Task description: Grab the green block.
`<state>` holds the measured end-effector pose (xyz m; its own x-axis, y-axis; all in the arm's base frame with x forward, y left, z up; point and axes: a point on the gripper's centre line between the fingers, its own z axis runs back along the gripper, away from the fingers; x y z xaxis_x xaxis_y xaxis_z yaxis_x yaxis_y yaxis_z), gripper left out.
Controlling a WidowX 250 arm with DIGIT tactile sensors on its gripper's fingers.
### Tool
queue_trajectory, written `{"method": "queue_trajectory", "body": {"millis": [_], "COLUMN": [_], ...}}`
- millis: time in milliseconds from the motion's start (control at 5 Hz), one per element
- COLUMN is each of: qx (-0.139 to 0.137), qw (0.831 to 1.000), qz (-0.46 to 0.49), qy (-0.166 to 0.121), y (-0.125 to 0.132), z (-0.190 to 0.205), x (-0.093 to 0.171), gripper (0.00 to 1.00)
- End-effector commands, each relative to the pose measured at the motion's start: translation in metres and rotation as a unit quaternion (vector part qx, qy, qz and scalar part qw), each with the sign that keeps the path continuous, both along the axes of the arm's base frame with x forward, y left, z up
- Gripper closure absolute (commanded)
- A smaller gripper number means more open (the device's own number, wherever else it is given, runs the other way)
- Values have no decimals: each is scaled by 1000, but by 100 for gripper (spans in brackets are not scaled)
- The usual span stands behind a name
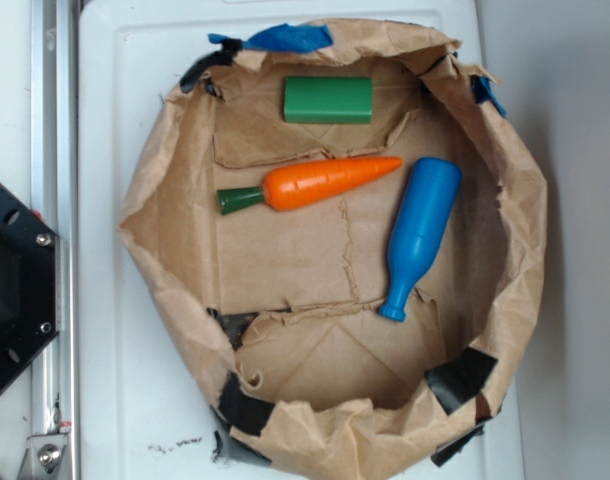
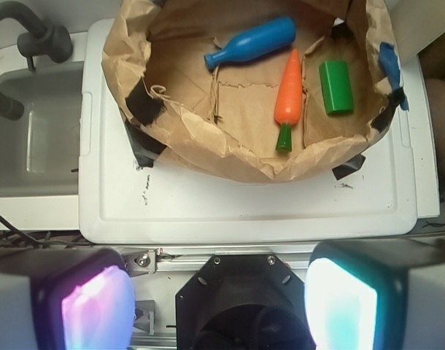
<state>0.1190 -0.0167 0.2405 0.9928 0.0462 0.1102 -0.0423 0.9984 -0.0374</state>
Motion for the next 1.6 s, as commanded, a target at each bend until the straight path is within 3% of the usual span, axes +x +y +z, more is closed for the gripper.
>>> {"method": "queue_trajectory", "body": {"millis": [0, 400, 600, 800, 1000, 1200, 1400], "qx": [4, -4, -24, -25, -17, 24, 28], "qw": [1000, 1000, 1000, 999, 999, 998, 996], "qz": [17, 4, -16, -41, -19, 36, 69], "qy": [-21, 2, -4, -13, -23, -51, -58], "y": [11, 39, 53, 68, 80, 86, 89], "z": [-37, -88, -105, -120, -131, -134, -135], "x": [80, 132, 147, 154, 163, 164, 163], "gripper": [0, 0, 0, 0, 0, 0, 0]}}
